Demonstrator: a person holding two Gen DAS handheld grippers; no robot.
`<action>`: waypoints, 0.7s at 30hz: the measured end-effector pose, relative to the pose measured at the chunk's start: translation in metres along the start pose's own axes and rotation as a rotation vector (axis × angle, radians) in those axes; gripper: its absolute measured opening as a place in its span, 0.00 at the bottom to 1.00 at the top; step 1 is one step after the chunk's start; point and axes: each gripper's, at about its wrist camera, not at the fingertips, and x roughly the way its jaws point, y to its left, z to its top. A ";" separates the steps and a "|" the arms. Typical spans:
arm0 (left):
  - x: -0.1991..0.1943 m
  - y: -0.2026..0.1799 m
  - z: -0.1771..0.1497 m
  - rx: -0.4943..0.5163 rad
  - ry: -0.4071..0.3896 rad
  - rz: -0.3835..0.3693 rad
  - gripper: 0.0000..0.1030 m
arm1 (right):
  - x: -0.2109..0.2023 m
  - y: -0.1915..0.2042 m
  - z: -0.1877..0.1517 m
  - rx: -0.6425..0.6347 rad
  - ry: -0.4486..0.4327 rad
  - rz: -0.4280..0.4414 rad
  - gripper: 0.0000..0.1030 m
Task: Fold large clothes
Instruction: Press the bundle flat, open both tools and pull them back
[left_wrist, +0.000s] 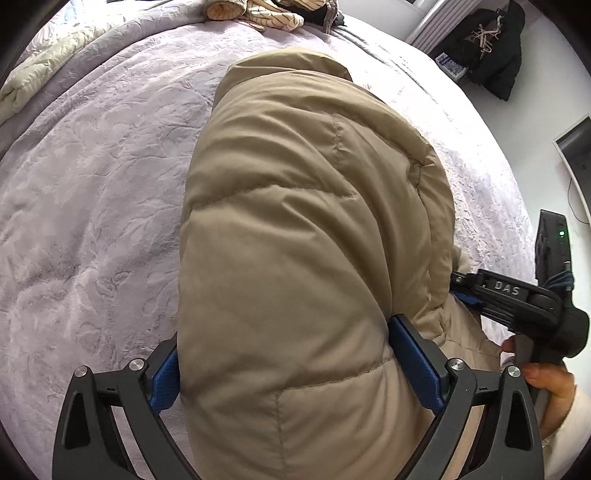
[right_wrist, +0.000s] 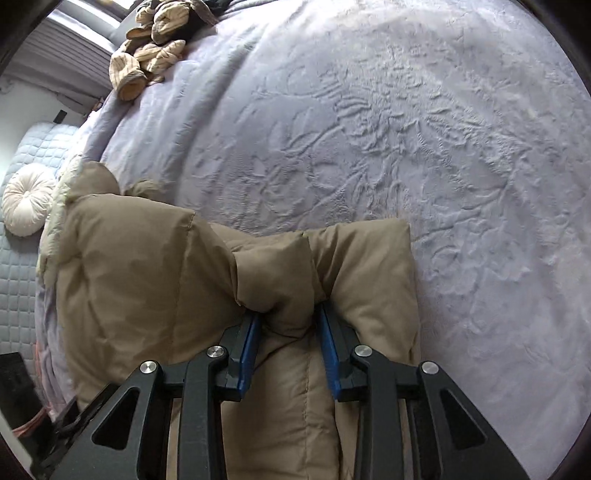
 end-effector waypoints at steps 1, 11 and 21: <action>0.000 -0.001 0.000 0.001 0.001 0.004 0.95 | 0.004 -0.003 0.001 0.000 0.002 0.002 0.32; -0.020 0.005 -0.003 0.015 0.000 0.058 0.97 | -0.022 -0.004 -0.006 -0.007 -0.001 0.014 0.35; -0.089 0.001 -0.024 0.104 -0.047 0.112 0.97 | -0.098 0.018 -0.056 -0.128 -0.029 -0.029 0.48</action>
